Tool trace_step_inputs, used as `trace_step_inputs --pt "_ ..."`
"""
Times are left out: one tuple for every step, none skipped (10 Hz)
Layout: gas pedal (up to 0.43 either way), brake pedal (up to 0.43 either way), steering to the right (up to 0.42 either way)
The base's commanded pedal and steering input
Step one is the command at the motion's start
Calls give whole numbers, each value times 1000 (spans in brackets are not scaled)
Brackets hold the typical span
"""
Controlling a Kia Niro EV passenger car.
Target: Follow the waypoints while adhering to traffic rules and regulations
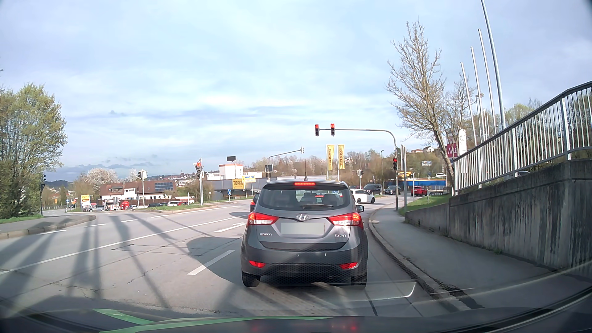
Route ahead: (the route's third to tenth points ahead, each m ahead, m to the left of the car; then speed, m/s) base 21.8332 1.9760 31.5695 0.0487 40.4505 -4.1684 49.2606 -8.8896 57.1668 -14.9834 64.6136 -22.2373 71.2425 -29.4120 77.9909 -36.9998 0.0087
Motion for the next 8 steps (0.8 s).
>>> trace_step_inputs --pt "0 494 33" --pt "0 488 33" --pt "0 488 34" --pt "0 488 33" --pt "0 488 34" --pt "0 488 33" --pt "0 488 34" --pt "0 488 33"
